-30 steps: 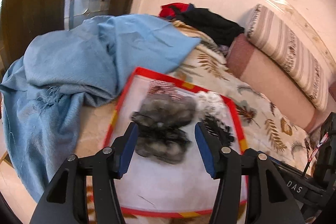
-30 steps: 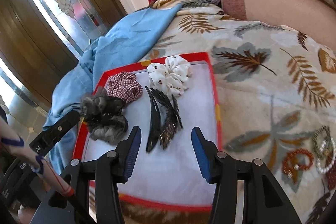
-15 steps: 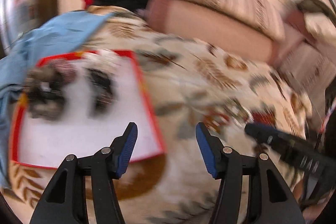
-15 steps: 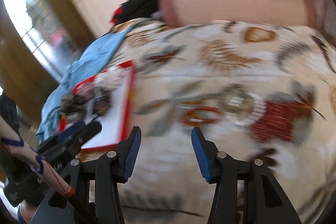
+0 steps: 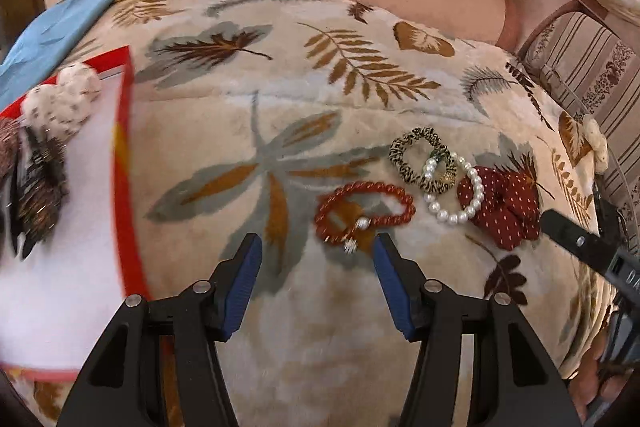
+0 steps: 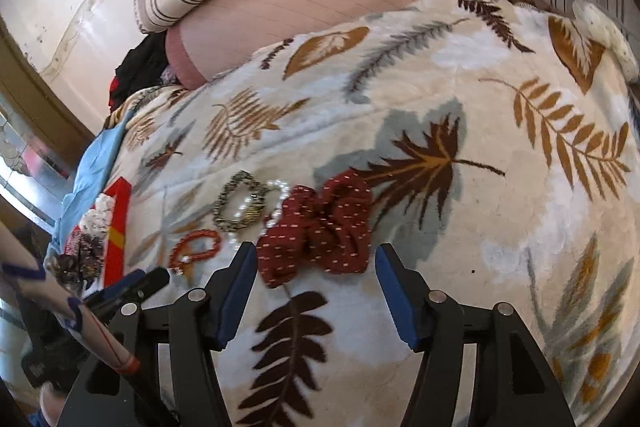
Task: Organize jewelry
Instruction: 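Move both open tools back to the jewelry pile, then grasp the red polka-dot scrunchie with the right tool while the left tool grasps the red bead bracelet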
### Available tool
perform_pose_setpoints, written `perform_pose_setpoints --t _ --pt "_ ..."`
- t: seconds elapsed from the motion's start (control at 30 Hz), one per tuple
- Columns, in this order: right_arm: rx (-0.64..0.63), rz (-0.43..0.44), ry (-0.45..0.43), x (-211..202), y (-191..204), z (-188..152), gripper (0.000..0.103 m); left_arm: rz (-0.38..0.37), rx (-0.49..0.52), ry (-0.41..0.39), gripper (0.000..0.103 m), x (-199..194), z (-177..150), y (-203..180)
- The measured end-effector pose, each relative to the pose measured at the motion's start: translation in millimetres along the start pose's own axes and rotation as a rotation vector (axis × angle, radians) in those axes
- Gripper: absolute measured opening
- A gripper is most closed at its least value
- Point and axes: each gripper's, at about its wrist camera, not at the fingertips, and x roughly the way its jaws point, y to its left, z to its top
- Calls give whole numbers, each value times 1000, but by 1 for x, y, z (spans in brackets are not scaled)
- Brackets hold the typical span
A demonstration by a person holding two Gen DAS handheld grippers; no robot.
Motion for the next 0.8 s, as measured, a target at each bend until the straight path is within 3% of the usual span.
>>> perform_pose_setpoints --t 0.1,0.3,0.57,0.7,0.73,0.8 --pt "57 37 23 6 -13 1 66 -8 6 7 57 11 6 -4" --pt "69 28 42 13 -14 1 66 19 29 -6 56 25 16 -8" --pt "28 -13 52 26 -6 5 70 72 103 -45 34 28 12 -20" --pt "-3 -27 59 36 -1 8 70 47 87 -60 15 25 8 -18" --pt "-13 -21 63 38 1 9 66 46 86 -63 11 25 8 -18" --pt "-47 -5 73 41 7 8 17 37 85 -67 10 25 6 -17"
